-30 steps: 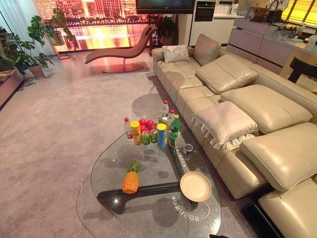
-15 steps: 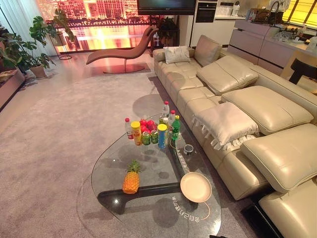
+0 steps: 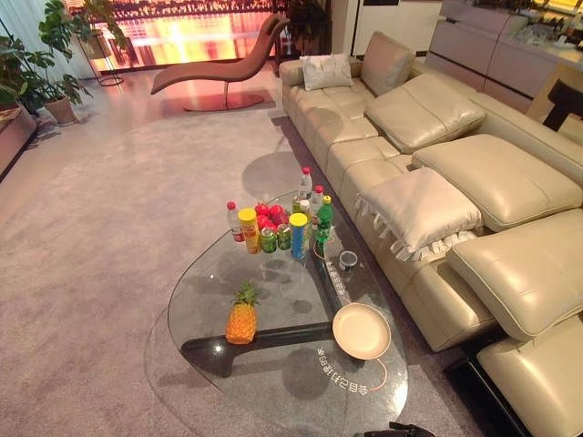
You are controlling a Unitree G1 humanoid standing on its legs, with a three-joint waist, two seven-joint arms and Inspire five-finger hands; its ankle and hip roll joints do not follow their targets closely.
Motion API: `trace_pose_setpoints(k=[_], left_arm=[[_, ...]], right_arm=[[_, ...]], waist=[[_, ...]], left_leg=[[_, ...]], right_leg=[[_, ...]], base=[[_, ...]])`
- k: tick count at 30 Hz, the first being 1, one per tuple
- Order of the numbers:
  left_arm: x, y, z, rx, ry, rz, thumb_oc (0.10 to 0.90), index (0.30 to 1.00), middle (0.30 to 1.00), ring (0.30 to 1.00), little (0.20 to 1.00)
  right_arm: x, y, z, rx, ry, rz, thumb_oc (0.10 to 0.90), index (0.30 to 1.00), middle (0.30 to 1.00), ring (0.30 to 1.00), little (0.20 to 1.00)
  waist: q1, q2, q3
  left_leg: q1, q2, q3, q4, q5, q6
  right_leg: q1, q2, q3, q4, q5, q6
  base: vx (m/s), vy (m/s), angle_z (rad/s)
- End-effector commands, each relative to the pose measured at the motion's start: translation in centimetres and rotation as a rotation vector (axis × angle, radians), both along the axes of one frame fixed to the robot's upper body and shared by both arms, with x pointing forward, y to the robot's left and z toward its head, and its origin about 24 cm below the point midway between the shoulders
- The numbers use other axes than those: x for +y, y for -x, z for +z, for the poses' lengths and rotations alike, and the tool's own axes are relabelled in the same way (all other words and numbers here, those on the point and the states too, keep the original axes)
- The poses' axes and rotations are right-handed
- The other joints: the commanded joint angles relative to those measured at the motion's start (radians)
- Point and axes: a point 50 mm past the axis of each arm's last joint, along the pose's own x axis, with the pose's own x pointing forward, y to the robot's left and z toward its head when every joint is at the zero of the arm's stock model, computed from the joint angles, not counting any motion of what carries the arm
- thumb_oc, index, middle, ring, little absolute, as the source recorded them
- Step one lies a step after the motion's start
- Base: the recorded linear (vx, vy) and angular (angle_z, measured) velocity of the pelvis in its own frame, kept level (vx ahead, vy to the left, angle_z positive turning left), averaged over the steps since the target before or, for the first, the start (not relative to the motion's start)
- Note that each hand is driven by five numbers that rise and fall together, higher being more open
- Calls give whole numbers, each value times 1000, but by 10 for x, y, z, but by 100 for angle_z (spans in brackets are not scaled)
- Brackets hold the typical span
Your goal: Pick up the fruit to the plate
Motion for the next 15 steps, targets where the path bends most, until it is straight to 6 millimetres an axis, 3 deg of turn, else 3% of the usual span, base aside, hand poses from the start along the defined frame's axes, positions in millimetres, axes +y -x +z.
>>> trace_pose_setpoints(k=[1, 9, 11, 15], left_arm=[[19, -49, 20, -189, -163, 4, 800, 900, 900, 900, 900], [27, -92, 44, -377, -281, -19, 800, 900, 900, 900, 900], [30, -114, 60, -477, -318, -9, 800, 900, 900, 900, 900], [31, -130, 73, -560, -349, -3, 800, 900, 900, 900, 900]], right_arm=[[-21, 13, 2, 85, 100, 18, 800, 900, 900, 900, 900], [-33, -8, 10, 8, 138, 23, 800, 900, 900, 900, 900], [-37, -20, 15, -43, 167, 39, 800, 900, 900, 900, 900], [-40, -29, 19, -83, 195, 36, 800, 900, 900, 900, 900]], waist=[[-24, -13, 74], [-43, -4, 145], [-50, -1, 181], [-55, 1, 208]], left_leg=[[-38, -99, -17, 26, -63, 51], [-104, -96, -4, 80, -62, 51], [-137, -98, -2, 105, -60, 51], [-160, -102, 2, 124, -62, 50]], right_leg=[[-16, 79, -7, 49, -71, -39], [-81, 85, 10, 105, -88, -52], [-111, 88, 14, 132, -97, -60], [-132, 89, 12, 148, -103, -64]], base=[[-41, 41, -1], [-87, 33, -2], [-91, 31, 0], [-24, 11, 1]])
